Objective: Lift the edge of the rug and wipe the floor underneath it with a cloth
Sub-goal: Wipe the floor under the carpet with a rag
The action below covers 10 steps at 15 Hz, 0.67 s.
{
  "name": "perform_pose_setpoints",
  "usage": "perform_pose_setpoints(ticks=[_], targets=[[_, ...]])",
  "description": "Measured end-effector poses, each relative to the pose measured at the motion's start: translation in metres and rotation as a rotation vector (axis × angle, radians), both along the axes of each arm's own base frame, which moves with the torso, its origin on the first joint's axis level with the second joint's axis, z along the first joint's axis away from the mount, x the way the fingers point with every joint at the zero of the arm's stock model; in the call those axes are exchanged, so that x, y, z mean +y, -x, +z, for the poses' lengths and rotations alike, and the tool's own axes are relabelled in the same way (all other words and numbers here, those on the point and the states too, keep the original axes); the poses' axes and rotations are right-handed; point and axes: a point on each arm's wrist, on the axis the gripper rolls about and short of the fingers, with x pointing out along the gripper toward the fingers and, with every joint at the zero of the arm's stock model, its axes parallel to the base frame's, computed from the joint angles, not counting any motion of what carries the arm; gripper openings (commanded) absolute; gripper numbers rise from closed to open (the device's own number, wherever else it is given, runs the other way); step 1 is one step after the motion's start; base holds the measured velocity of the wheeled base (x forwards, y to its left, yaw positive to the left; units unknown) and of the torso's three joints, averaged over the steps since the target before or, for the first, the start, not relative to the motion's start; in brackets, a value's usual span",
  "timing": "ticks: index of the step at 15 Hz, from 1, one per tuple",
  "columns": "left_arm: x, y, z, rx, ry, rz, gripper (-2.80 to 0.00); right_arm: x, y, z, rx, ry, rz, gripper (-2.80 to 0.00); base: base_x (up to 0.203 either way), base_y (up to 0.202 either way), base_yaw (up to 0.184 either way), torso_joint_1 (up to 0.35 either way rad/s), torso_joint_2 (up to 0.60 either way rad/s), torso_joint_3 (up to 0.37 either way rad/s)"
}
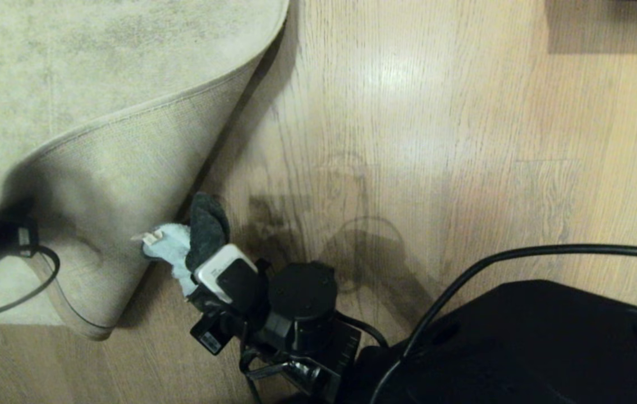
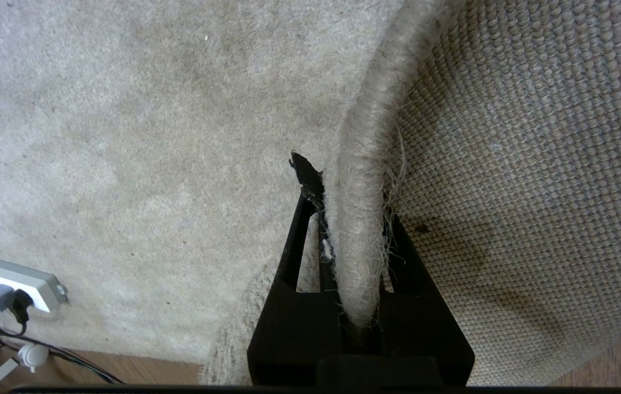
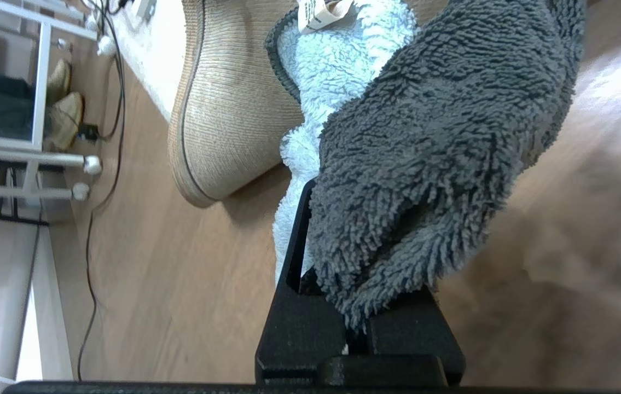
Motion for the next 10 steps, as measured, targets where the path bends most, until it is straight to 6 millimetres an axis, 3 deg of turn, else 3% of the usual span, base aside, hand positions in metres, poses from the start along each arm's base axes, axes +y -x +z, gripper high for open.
perform_pose_setpoints(ticks=[5, 10], targets=[[0.0, 0.001, -0.002, 0.006, 0.003, 0.001, -2.8, 0.018, -0.009, -0.03, 0.031, -0.021, 0.004, -2.8, 0.0, 0.0, 0.0, 0.0, 0.0, 0.0], [0.0, 0.0, -0.004, 0.013, 0.007, 0.001, -2.8, 0.04, -0.02, -0.047, 0.02, -0.052, -0.021, -2.8, 0.0, 0.0, 0.0, 0.0, 0.0, 0.0]])
